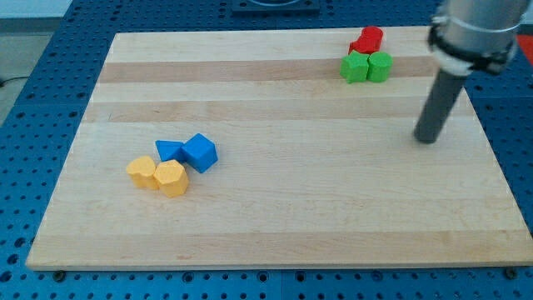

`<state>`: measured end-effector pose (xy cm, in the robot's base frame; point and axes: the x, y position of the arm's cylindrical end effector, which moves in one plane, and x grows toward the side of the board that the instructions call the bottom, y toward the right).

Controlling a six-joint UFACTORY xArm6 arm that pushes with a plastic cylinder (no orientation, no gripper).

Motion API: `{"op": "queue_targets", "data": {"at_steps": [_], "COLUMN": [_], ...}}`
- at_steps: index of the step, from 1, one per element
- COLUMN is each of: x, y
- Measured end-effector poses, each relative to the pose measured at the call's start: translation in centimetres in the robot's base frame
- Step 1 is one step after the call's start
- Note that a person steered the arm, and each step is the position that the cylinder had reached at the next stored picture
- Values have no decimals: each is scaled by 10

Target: Place the blue cube to the top of the blue triangle

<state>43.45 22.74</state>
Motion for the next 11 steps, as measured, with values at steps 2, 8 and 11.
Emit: {"op": "queue_targets", "data": {"at_steps": [2, 8, 11], "x": [0, 61, 7], "y": [-35, -326, -423]}}
